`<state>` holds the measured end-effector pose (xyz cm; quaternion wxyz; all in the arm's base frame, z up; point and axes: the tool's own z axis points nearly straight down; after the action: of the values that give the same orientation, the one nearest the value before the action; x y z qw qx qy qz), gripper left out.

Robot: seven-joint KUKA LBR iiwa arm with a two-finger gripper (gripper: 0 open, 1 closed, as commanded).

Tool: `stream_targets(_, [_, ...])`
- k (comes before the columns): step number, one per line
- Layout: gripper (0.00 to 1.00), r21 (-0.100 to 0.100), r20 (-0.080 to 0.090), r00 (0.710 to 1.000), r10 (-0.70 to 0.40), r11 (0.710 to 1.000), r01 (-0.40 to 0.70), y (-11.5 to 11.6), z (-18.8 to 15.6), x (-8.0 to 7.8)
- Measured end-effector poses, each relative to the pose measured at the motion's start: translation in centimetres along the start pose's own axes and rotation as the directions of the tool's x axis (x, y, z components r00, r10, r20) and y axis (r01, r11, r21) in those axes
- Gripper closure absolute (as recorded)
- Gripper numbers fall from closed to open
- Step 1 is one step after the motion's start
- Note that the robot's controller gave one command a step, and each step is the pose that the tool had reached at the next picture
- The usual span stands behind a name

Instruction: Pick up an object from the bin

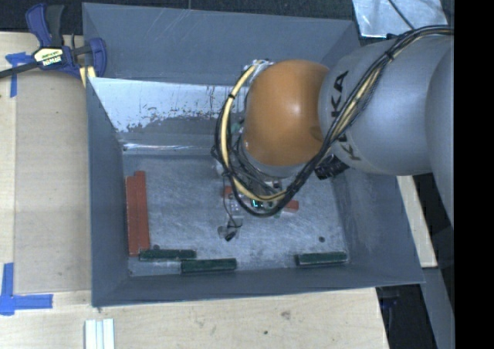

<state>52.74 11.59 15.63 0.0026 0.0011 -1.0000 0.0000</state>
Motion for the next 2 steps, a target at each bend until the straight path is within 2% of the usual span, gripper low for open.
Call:
stream_targets(1, [0.0,0.001,0.01,0.972,-0.236,0.972,0.236,-6.5,8.2,0.5])
stream_targets(2, [0.0,0.005,0.013,0.955,-0.295,0.956,0.295,-11.1,4.6,-2.0])
